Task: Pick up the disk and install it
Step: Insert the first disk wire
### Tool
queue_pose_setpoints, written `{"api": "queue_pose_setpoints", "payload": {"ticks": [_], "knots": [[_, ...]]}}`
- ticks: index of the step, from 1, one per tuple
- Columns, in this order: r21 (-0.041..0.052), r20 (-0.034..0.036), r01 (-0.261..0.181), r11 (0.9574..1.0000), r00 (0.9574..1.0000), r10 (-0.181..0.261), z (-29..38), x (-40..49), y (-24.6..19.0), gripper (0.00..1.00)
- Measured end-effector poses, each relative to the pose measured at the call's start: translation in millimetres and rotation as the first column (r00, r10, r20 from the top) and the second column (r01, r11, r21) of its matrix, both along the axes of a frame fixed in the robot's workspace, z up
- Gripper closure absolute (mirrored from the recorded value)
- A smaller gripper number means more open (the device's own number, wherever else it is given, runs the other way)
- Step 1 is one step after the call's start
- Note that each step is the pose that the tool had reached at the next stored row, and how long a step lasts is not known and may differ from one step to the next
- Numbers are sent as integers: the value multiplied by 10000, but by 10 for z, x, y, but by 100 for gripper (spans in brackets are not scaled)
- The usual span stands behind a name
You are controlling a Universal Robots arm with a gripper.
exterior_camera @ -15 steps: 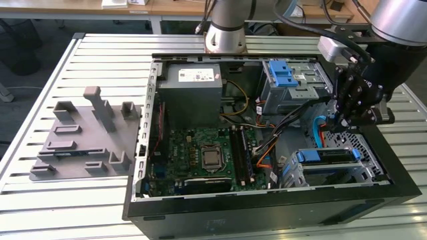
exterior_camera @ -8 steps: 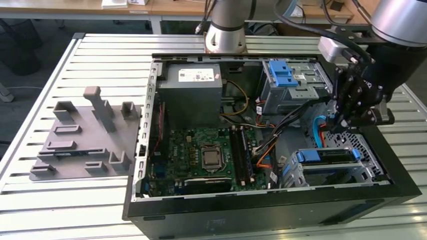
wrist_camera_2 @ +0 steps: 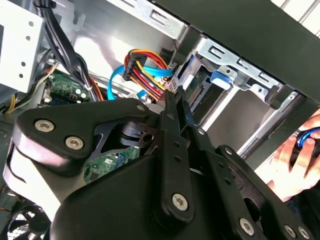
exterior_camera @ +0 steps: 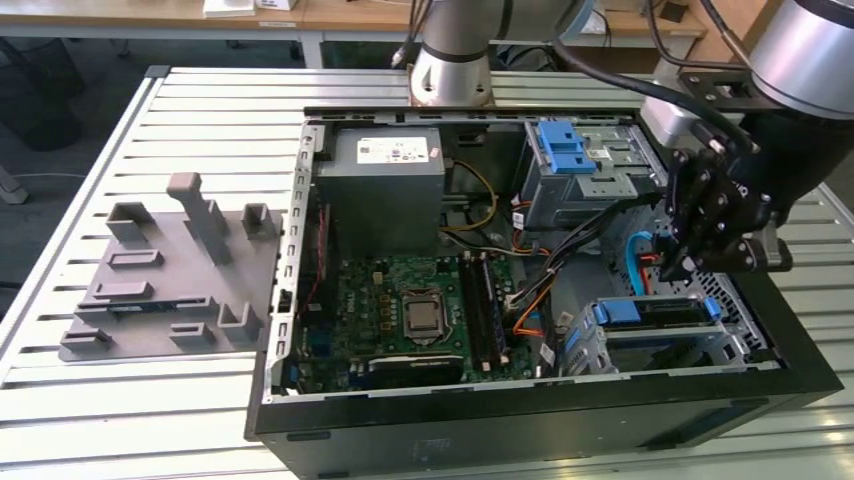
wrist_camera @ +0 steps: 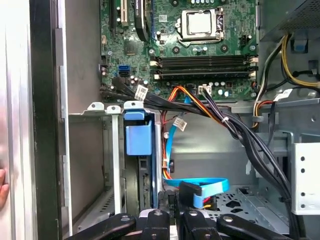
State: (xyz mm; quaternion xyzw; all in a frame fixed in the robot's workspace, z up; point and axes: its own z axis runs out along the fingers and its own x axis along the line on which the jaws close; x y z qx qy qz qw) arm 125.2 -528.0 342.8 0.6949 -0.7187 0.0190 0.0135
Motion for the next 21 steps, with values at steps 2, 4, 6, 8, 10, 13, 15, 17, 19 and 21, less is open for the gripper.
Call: {"api": "queue_pose_setpoints", "payload": {"ticks": [2,4,6,8,10,13,15,17,19,21], "knots": [[155,-25,0,9999,10000,0,-9,2,-25,82],[183,-88,1,9998,10000,1,-13,9,-33,82],[183,-166,3,9998,9999,0,-13,22,-34,82],[184,-203,3,9998,9998,1,-13,28,-34,82],[185,-204,4,9998,9998,-1,-14,28,-34,82],[186,-204,3,9998,9998,0,-14,29,-35,82],[185,-204,4,9998,9998,0,-13,29,-34,82],[185,-203,3,9998,9998,1,-13,29,-34,81],[186,-203,3,9998,9998,1,-14,29,-35,75],[186,-198,2,9998,9998,1,-13,29,-34,75]]}}
